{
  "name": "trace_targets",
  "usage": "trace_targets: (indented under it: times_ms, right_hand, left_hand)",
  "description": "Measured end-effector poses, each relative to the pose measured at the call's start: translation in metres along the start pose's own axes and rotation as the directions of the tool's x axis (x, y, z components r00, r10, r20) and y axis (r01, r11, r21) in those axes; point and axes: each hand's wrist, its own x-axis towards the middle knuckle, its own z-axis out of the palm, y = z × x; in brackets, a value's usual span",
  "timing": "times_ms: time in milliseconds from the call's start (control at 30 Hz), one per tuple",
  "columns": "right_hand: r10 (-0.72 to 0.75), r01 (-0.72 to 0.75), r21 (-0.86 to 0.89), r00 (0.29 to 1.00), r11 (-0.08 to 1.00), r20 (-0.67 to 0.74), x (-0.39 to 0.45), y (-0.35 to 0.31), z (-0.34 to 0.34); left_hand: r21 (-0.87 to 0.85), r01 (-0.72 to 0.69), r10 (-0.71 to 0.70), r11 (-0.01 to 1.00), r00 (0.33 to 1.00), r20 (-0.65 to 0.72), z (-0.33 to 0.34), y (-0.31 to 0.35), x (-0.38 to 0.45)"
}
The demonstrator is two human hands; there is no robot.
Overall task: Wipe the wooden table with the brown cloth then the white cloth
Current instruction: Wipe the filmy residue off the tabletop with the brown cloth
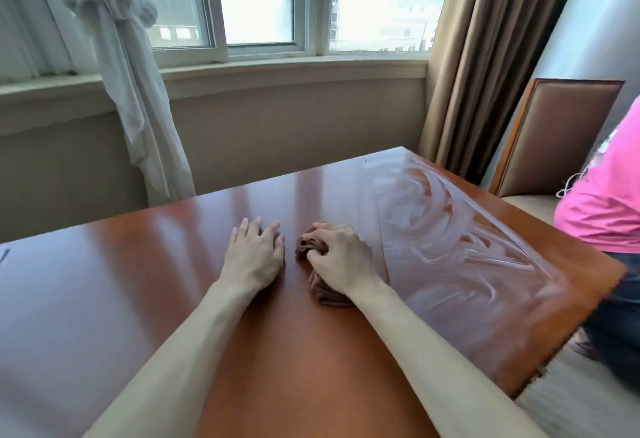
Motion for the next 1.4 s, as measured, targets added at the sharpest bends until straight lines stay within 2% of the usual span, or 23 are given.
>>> trace_targets:
  times_ms: [133,200,267,367,433,467,533,600,667,700,767,800,867,900,933,1000,1067,1100,1167,1233,1267,1333,1400]
  right_hand:
    - [-0.048,0.048,0.017,0.999,0.999,-0.022,-0.088,-0.006,-0.023]
    - [-0.074,0.074,0.031,0.997,0.997,-0.008,-0.130,-0.007,-0.034]
    - [-0.054,0.053,0.072,0.998,0.996,0.019,-0.148,-0.004,-0.043]
    - [0.103,-0.098,0.098,0.994,0.990,-0.044,-0.107,-0.006,-0.049]
    - [0.255,-0.255,0.009,0.965,0.967,-0.064,-0.074,-0.013,-0.047]
    - [0.272,-0.277,-0.055,0.958,0.959,-0.091,-0.067,-0.019,-0.043]
    - [0.228,-0.241,-0.121,0.967,0.963,-0.115,-0.081,-0.035,-0.032]
    - [0.093,-0.101,-0.104,0.993,0.989,-0.074,-0.124,-0.054,-0.023]
    - [-0.048,0.048,0.016,0.999,0.999,0.014,-0.162,-0.066,-0.023]
    - [-0.065,0.060,0.075,0.996,0.995,0.064,-0.168,-0.067,-0.026]
    - [-0.018,0.007,0.111,0.995,0.994,0.094,-0.144,-0.060,-0.029]
    - [0.054,-0.060,0.080,0.996,0.995,0.073,-0.123,-0.056,-0.030]
    - [0.225,-0.225,0.013,0.974,0.974,-0.016,-0.092,-0.056,-0.025]
    - [0.251,-0.253,-0.025,0.965,0.967,-0.078,-0.087,-0.064,-0.017]
    - [0.234,-0.240,-0.064,0.968,0.969,-0.095,-0.087,-0.076,-0.008]
    - [0.077,-0.079,-0.083,0.997,0.993,-0.031,-0.110,-0.102,0.006]
    - [-0.129,0.128,0.016,0.988,0.992,0.090,-0.139,-0.109,0.009]
    - [-0.169,0.160,0.074,0.976,0.984,0.140,-0.144,-0.107,0.006]
    - [-0.129,0.111,0.107,0.977,0.988,0.170,-0.129,-0.097,-0.004]
    - [0.017,-0.023,0.056,0.995,0.998,0.098,-0.112,-0.094,-0.010]
    - [0.036,-0.038,0.038,0.998,0.999,0.052,-0.116,-0.099,-0.007]
    - [-0.068,0.067,0.021,0.997,0.998,0.037,-0.144,-0.110,-0.004]
    - [-0.148,0.144,0.086,0.988,0.986,0.046,-0.180,-0.103,-0.011]
  left_hand:
    - [-0.204,-0.115,0.122,0.972,0.992,0.022,-0.017,0.022,-0.053]
    - [-0.174,-0.174,0.188,0.969,0.980,0.070,-0.027,0.023,-0.088]
    - [-0.050,-0.219,0.224,0.975,0.961,0.164,-0.032,0.017,-0.124]
    - [0.134,-0.205,0.172,0.970,0.959,0.228,-0.043,0.005,-0.169]
    - [0.168,-0.181,0.142,0.969,0.965,0.222,-0.049,0.002,-0.195]
    - [0.161,-0.158,0.120,0.974,0.968,0.222,-0.052,0.000,-0.207]
    - [0.155,-0.107,0.067,0.982,0.967,0.245,-0.055,-0.005,-0.225]
    - [0.172,-0.037,-0.014,0.984,0.958,0.288,-0.060,-0.012,-0.237]
    - [0.182,0.043,-0.100,0.982,0.943,0.318,-0.065,-0.019,-0.244]
    - [0.194,0.072,-0.133,0.978,0.937,0.323,-0.068,-0.023,-0.246]
    - [0.221,0.108,-0.182,0.969,0.919,0.349,-0.073,-0.028,-0.250]
    - [0.239,0.105,-0.189,0.965,0.912,0.364,-0.072,-0.029,-0.254]
    - [0.263,0.091,-0.184,0.960,0.917,0.353,-0.067,-0.029,-0.260]
    - [0.266,0.094,-0.184,0.959,0.924,0.336,-0.065,-0.029,-0.261]
    - [0.268,0.098,-0.186,0.958,0.927,0.325,-0.064,-0.030,-0.261]
    - [0.285,0.091,-0.184,0.954,0.929,0.320,-0.062,-0.030,-0.262]
    - [0.306,0.079,-0.179,0.949,0.932,0.314,-0.059,-0.030,-0.262]
    - [0.311,0.074,-0.177,0.948,0.932,0.317,-0.060,-0.030,-0.260]
    - [0.295,0.079,-0.180,0.952,0.925,0.334,-0.063,-0.031,-0.259]
    - [0.261,0.083,-0.171,0.962,0.926,0.338,-0.066,-0.032,-0.259]
    - [0.249,0.080,-0.162,0.965,0.931,0.327,-0.066,-0.034,-0.260]
    - [0.258,0.058,-0.135,0.965,0.947,0.292,-0.061,-0.037,-0.266]
    - [0.270,0.042,-0.117,0.962,0.957,0.266,-0.054,-0.040,-0.269]
